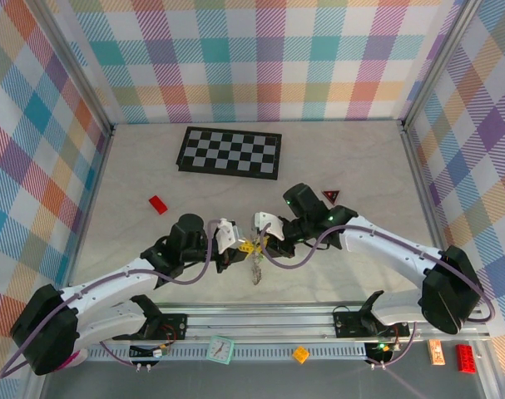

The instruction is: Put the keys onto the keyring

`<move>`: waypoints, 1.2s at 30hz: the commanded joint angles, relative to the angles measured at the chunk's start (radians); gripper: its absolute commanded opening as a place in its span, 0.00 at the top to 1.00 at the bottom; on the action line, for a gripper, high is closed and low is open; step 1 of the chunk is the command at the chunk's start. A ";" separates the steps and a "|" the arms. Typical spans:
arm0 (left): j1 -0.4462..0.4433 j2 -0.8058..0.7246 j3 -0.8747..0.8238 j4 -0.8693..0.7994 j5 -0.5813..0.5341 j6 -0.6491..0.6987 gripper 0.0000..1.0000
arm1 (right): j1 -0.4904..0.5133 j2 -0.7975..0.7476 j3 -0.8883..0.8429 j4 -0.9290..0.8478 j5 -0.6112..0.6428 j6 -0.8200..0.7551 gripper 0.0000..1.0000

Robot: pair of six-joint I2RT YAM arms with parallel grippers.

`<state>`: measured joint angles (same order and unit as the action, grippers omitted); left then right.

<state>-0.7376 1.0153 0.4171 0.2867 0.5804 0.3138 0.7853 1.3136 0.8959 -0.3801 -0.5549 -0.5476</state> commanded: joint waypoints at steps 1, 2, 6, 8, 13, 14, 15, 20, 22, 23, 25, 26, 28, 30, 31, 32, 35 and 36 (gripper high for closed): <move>-0.003 -0.010 -0.036 0.127 -0.010 -0.037 1.00 | -0.015 -0.022 -0.032 0.088 -0.093 0.051 0.73; -0.003 -0.015 -0.044 0.138 -0.010 -0.039 1.00 | -0.019 -0.021 -0.040 0.097 -0.094 0.058 0.72; -0.003 -0.032 -0.060 0.157 -0.016 -0.039 1.00 | -0.027 -0.017 -0.060 0.119 -0.095 0.073 0.70; -0.003 -0.037 -0.067 0.166 -0.013 -0.040 1.00 | -0.030 -0.015 -0.065 0.133 -0.097 0.078 0.71; -0.003 -0.037 -0.077 0.190 -0.011 -0.048 1.00 | -0.031 0.006 -0.064 0.153 -0.105 0.083 0.71; -0.003 -0.037 -0.079 0.193 -0.011 -0.048 1.00 | -0.031 0.010 -0.065 0.160 -0.103 0.084 0.71; -0.003 -0.036 -0.081 0.196 -0.010 -0.048 1.00 | -0.031 0.014 -0.067 0.165 -0.103 0.085 0.71; -0.003 -0.038 -0.087 0.206 -0.010 -0.053 1.00 | -0.031 0.024 -0.071 0.183 -0.094 0.088 0.73; -0.003 -0.038 -0.092 0.220 -0.010 -0.056 1.00 | -0.032 0.027 -0.073 0.185 -0.091 0.089 0.73; -0.003 -0.037 -0.092 0.224 -0.009 -0.057 1.00 | -0.031 0.029 -0.075 0.188 -0.086 0.090 0.72; -0.003 -0.037 -0.093 0.228 -0.006 -0.058 1.00 | -0.032 0.029 -0.081 0.193 -0.082 0.090 0.72; -0.003 -0.038 -0.095 0.233 -0.005 -0.060 1.00 | -0.034 0.028 -0.083 0.194 -0.085 0.089 0.72; -0.003 -0.040 -0.098 0.239 -0.005 -0.061 1.00 | -0.036 0.024 -0.088 0.197 -0.092 0.091 0.74; -0.003 -0.041 -0.102 0.251 -0.005 -0.065 1.00 | -0.041 0.018 -0.096 0.204 -0.103 0.094 0.78; -0.003 -0.042 -0.105 0.255 -0.005 -0.067 1.00 | -0.043 0.016 -0.098 0.206 -0.111 0.094 0.82; -0.003 -0.043 -0.108 0.260 -0.006 -0.068 1.00 | -0.043 0.014 -0.099 0.206 -0.119 0.091 0.88; -0.003 -0.043 -0.112 0.271 -0.010 -0.072 1.00 | -0.043 0.009 -0.098 0.208 -0.146 0.084 1.00; -0.002 -0.043 -0.111 0.269 -0.013 -0.073 1.00 | -0.043 0.007 -0.097 0.206 -0.151 0.079 1.00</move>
<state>-0.7372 0.9916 0.3145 0.4850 0.5491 0.2504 0.7486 1.3342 0.8066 -0.2020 -0.6502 -0.4557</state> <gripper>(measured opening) 0.043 0.048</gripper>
